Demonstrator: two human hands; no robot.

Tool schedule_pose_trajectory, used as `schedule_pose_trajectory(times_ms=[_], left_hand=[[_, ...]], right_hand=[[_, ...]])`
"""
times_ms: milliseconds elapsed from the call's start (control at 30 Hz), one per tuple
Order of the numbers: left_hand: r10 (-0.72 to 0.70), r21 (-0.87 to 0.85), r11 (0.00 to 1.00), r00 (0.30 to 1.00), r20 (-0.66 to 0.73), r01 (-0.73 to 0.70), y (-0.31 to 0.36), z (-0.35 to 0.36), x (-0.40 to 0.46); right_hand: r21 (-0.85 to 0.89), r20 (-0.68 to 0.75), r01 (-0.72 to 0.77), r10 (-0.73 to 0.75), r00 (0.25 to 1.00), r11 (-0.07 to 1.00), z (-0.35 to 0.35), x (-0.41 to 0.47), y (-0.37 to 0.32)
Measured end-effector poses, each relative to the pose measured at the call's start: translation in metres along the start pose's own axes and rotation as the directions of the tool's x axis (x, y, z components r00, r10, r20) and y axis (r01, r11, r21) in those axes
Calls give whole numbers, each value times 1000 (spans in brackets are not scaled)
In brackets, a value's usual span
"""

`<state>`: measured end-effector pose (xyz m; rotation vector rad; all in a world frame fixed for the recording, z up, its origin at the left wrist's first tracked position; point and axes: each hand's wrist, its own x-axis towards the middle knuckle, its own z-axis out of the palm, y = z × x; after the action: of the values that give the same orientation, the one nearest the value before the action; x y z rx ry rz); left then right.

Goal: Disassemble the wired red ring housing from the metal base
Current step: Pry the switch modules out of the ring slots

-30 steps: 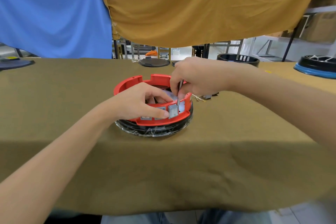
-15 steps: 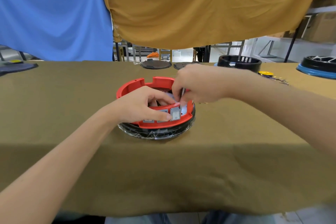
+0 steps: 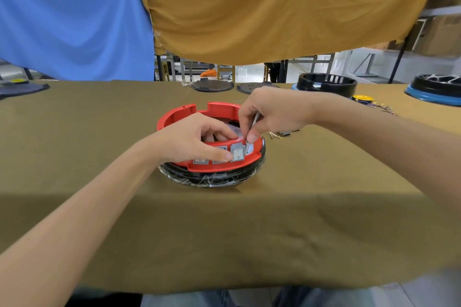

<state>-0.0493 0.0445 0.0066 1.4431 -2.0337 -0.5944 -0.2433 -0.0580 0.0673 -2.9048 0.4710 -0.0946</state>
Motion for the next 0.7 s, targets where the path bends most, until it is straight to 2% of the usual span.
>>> schedule_pose_trajectory(times_ms=[133, 267, 367, 500, 600, 700], left_hand=[[-15, -18, 1000, 1000, 6, 15, 2, 1, -2], [-16, 20, 1000, 1000, -19, 16, 1, 2, -4], [-26, 104, 994, 999, -33, 29, 0, 3, -3], [-28, 155, 987, 998, -55, 36, 1, 6, -2], [-24, 169, 985, 998, -62, 35, 2, 7, -1], [-21, 153, 988, 998, -58, 29, 2, 7, -1]], right_hand=[[-57, -75, -14, 9, 997, 998, 7, -9, 0], [-166, -258, -12, -32, 966, 986, 32, -28, 2], [15, -394, -53, 55, 917, 998, 58, -40, 11], [339, -441, -68, 223, 869, 938, 83, -44, 21], [452, -389, -44, 241, 889, 891, 96, -43, 29], [455, -398, 1, 202, 895, 891, 105, -40, 35]])
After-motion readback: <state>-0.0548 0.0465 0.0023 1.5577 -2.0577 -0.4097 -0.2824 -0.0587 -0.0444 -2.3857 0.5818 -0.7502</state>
